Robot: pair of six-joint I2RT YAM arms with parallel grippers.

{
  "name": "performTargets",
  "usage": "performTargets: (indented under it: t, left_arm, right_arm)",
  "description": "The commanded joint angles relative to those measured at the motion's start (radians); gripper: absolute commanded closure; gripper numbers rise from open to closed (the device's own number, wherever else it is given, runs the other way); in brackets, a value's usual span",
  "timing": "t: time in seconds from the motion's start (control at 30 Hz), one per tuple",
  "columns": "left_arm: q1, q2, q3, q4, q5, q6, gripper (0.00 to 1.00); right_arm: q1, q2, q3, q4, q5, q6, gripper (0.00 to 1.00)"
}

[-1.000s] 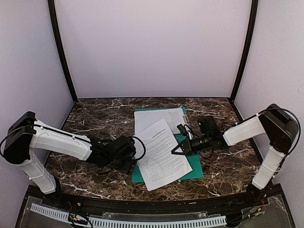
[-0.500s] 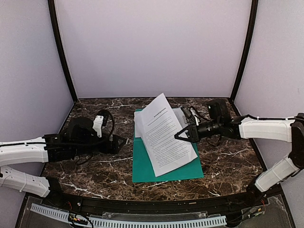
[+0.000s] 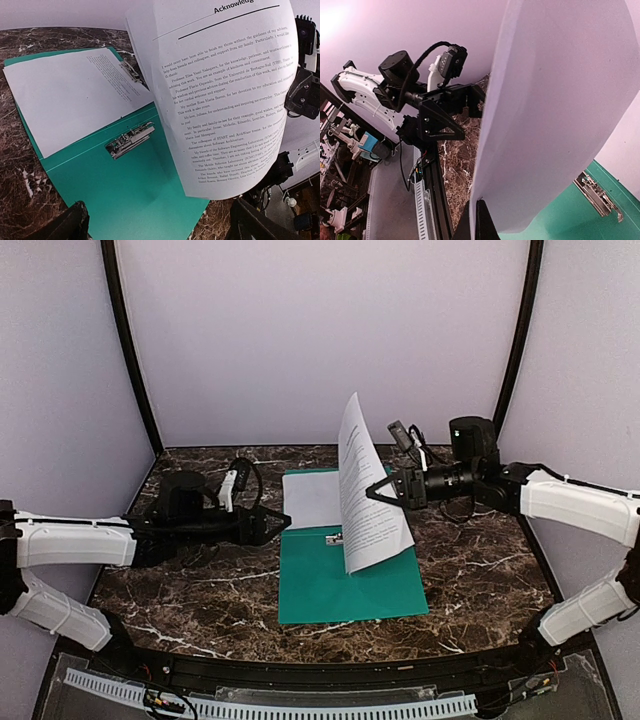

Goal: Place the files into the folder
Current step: Pass from the right arm to the left

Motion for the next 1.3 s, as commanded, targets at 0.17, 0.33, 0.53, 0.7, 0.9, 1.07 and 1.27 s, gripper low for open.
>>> performTargets:
  t: [0.17, 0.33, 0.53, 0.7, 0.9, 1.07, 1.27]
  left_arm:
    - [0.041, 0.212, 0.009, 0.383, 0.293, -0.065, 0.01]
    - [0.042, 0.344, 0.032, 0.643, 0.429, -0.212, 0.01]
    - [0.042, 0.537, 0.086, 0.971, 0.534, -0.437, 0.01]
    - [0.04, 0.617, 0.135, 1.079, 0.548, -0.515, 0.01]
    - [0.039, 0.694, 0.207, 1.182, 0.578, -0.596, 0.01]
    - [0.03, 0.766, 0.254, 1.275, 0.582, -0.673, 0.01]
    - [0.019, 0.784, 0.273, 1.277, 0.575, -0.668, 0.01]
  right_arm:
    - [-0.007, -0.023, 0.117, 0.004, -0.133, 0.084, 1.0]
    - [-0.008, -0.033, 0.133, 0.011, -0.161, 0.107, 1.0]
    - [-0.008, -0.046, 0.1, 0.043, -0.17, 0.137, 1.0]
    - [-0.008, -0.055, 0.076, 0.072, -0.173, 0.159, 1.0]
    - [-0.007, -0.063, 0.068, 0.089, -0.175, 0.176, 1.0]
    - [-0.008, -0.06, 0.068, 0.094, -0.177, 0.182, 1.0]
    - [-0.007, -0.058, 0.07, 0.112, -0.188, 0.203, 1.0]
